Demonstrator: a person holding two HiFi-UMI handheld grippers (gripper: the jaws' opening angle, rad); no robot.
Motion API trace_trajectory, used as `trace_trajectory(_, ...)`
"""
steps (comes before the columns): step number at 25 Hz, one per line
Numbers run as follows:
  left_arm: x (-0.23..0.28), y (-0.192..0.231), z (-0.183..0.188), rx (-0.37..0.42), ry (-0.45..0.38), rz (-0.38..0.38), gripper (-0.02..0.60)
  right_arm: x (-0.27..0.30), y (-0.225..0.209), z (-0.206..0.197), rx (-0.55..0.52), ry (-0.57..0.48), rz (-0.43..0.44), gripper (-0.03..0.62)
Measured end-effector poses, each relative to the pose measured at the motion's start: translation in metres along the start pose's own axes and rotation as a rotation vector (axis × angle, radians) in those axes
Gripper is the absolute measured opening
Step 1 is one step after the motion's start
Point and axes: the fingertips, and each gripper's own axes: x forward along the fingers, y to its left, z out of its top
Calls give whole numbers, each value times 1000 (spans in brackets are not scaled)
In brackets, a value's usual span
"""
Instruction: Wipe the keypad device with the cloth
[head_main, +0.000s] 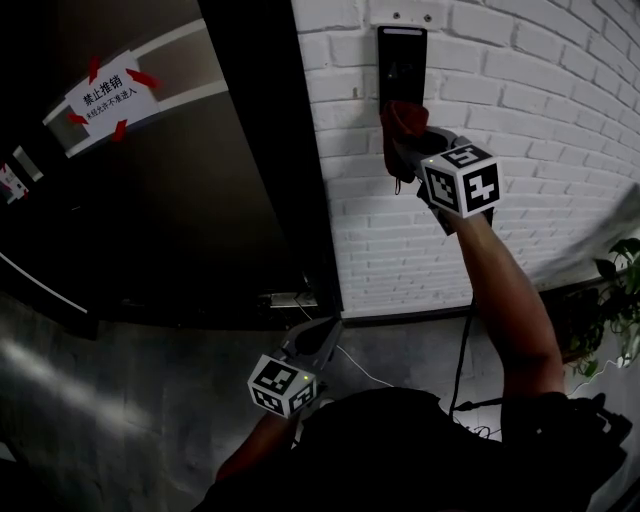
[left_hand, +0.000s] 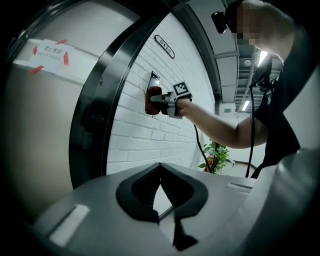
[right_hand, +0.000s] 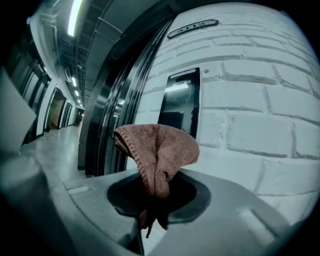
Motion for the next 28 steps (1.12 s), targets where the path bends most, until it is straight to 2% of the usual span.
trace_trajectory(9,-1,2,-1,3,-2,-1,17,8,8,-41,39,89,35,69)
trace_trajectory(12,-2,2,-2,2,2,-1,17,2,13,-37,37,80,48,69)
trace_trajectory(15,-2,2,0,8,-7,-4,17,-16,16,1,12,-6,49,69)
trace_trajectory(21,-2,4,1,8,-14,-1,17,-54,10,112,-102,-228,1,69)
trace_trajectory(28,-5,5,2,13,-14,14,17,-62,-11,193,-216,-321,-93,69)
